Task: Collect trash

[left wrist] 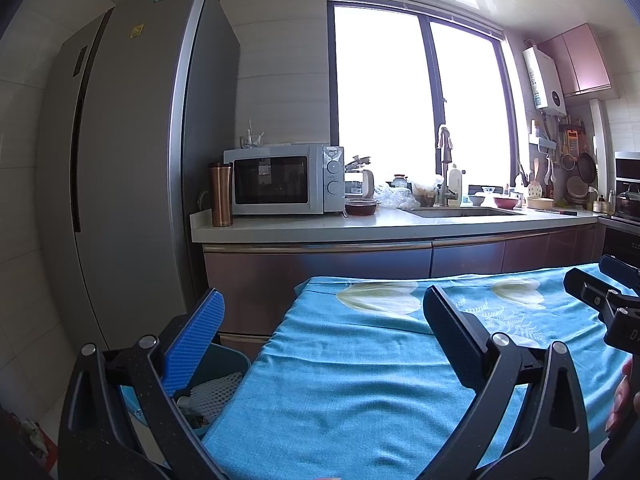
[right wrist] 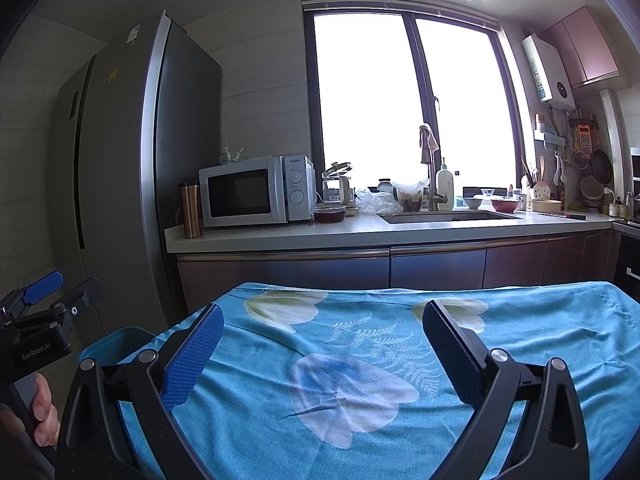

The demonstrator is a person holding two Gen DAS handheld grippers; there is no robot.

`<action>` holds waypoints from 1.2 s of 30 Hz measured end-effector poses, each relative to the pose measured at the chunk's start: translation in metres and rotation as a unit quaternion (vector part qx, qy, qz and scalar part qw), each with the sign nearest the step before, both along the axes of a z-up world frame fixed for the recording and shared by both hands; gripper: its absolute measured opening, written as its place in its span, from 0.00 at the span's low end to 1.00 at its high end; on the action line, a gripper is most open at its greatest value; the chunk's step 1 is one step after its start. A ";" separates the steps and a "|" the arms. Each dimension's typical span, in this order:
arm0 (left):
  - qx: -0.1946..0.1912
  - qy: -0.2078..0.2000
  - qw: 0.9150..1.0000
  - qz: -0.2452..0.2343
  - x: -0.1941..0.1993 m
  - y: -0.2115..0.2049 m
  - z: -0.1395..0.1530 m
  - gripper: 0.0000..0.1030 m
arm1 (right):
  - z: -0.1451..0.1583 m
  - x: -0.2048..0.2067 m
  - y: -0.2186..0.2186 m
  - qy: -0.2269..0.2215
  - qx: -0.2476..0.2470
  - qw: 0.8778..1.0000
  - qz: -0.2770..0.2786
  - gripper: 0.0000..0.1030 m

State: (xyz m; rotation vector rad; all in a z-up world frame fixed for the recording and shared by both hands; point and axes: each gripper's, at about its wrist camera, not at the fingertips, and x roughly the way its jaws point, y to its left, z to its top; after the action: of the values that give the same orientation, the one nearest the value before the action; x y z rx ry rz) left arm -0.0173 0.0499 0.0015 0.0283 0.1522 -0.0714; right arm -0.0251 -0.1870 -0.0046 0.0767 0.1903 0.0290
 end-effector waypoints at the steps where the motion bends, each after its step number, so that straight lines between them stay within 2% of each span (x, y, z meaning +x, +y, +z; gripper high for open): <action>1: 0.000 0.000 1.000 0.000 0.000 0.000 0.000 0.95 | 0.000 0.000 0.000 0.000 0.000 1.000 0.000 0.94; 36: 0.002 0.000 1.000 0.006 0.000 -0.001 0.001 0.95 | -0.002 0.002 0.001 0.004 0.003 1.000 0.002 0.94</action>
State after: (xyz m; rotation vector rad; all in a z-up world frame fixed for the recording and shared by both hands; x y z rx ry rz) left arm -0.0172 0.0487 0.0027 0.0313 0.1527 -0.0589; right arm -0.0234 -0.1856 -0.0068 0.0831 0.1974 0.0324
